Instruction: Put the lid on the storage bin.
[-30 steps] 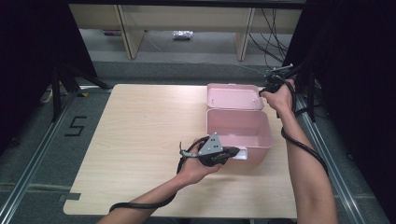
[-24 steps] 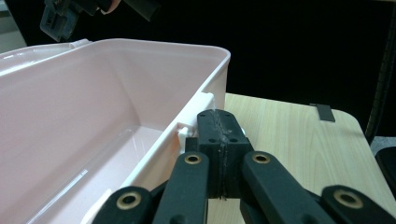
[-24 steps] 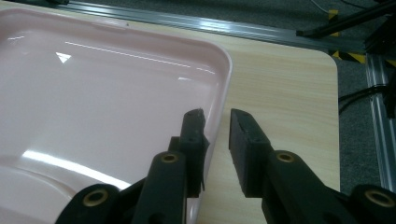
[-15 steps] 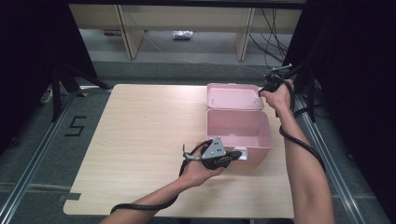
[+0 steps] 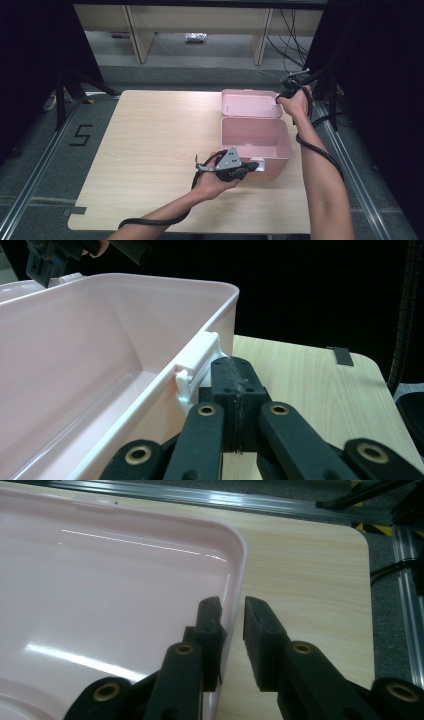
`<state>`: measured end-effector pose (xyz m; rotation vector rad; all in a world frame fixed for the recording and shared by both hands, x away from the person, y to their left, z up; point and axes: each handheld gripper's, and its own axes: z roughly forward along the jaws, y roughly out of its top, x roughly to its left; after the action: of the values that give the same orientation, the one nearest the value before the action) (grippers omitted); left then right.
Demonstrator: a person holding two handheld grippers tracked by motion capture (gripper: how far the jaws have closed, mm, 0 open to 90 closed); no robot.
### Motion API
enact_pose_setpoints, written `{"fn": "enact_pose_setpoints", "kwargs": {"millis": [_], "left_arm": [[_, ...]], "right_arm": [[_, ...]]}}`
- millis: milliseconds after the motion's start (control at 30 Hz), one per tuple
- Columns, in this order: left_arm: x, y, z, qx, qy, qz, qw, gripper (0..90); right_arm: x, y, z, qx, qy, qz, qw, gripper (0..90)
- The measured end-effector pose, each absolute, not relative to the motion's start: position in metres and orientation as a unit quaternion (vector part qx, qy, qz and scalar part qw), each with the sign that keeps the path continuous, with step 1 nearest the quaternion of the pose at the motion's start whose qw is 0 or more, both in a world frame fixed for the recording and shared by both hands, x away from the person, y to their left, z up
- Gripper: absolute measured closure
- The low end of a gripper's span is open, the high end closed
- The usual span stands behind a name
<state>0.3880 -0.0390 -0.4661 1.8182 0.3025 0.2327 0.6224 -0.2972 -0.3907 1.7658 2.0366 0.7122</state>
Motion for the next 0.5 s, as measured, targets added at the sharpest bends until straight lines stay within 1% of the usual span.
{"fn": "enact_pose_setpoints", "kwargs": {"millis": [33,233,267,500], "left_arm": [[0.3879,-0.0391,-0.4660,0.784,0.130,0.100,0.599,89.3],[0.3880,-0.0393,-0.4657,0.784,0.130,0.099,0.598,89.4],[0.3880,-0.0394,-0.4656,0.784,0.130,0.099,0.598,89.3],[0.3880,-0.0394,-0.4655,0.785,0.130,0.099,0.598,89.4]], "right_arm": [[0.6240,-0.2994,-0.3914,0.610,0.727,0.251,0.188,78.1],[0.6276,-0.2992,-0.3957,0.616,0.725,0.249,0.182,78.1],[0.6268,-0.2969,-0.3955,0.631,0.714,0.251,0.170,78.4],[0.6286,-0.2971,-0.3987,0.621,0.722,0.245,0.182,81.7]]}}
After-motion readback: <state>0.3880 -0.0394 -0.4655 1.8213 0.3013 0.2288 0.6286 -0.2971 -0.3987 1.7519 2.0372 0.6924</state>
